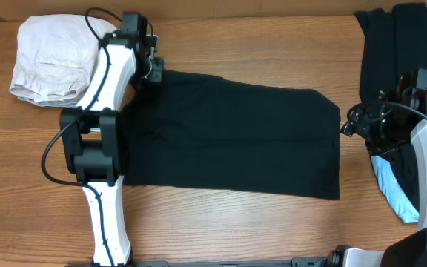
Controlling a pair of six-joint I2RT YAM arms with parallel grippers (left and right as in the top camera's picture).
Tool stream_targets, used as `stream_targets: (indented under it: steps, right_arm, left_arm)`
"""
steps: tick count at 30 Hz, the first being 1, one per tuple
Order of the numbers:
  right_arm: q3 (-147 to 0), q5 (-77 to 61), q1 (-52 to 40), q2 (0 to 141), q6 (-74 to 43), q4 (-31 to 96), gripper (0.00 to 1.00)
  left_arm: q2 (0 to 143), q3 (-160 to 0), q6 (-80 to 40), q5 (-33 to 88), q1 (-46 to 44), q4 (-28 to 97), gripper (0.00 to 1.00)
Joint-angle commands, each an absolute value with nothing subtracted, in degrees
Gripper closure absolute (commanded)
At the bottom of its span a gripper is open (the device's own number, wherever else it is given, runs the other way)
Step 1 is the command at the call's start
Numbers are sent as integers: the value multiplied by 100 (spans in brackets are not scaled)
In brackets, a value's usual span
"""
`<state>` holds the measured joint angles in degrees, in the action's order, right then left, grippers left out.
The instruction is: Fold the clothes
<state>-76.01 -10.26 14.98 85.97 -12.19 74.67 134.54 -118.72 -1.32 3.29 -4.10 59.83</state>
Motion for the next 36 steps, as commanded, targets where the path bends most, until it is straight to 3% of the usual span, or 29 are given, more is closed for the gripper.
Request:
stream_targets:
  steps: [1, 5, 15, 18, 23, 28, 32, 36]
  right_arm:
    - [-7725, -1020, 1507, 8493, -1194, 7481, 21]
    - [-7725, -1020, 1507, 8493, -1194, 7491, 21]
    - [-7725, -1022, 1507, 8493, -1194, 7491, 20]
    - [-7725, -1022, 1507, 8493, -1194, 7489, 21]
    - [-7725, -1022, 1507, 8493, -1194, 7456, 20]
    - [-7725, -1022, 1507, 8493, -1194, 7356, 20]
    - [-7725, -1020, 1507, 8493, -1192, 7249, 20]
    - [-7725, -1020, 1507, 8493, -1190, 7214, 20]
  left_arm:
    - [13406, -12311, -307, 368, -390, 6792, 96]
    - [13417, -11968, -475, 414, -390, 7371, 96]
    - [13417, -10831, -639, 432, -429, 7417, 96]
    - [13417, -10829, -471, 429, -451, 7496, 91]
    - [13415, -11325, -401, 429, -454, 7828, 62]
    - [13415, -12582, -209, 445, -499, 7979, 40]
    - [13421, -13043, 285, 456, -622, 7273, 10]
    - [13714, -12936, 537, 478, -707, 7028, 10]
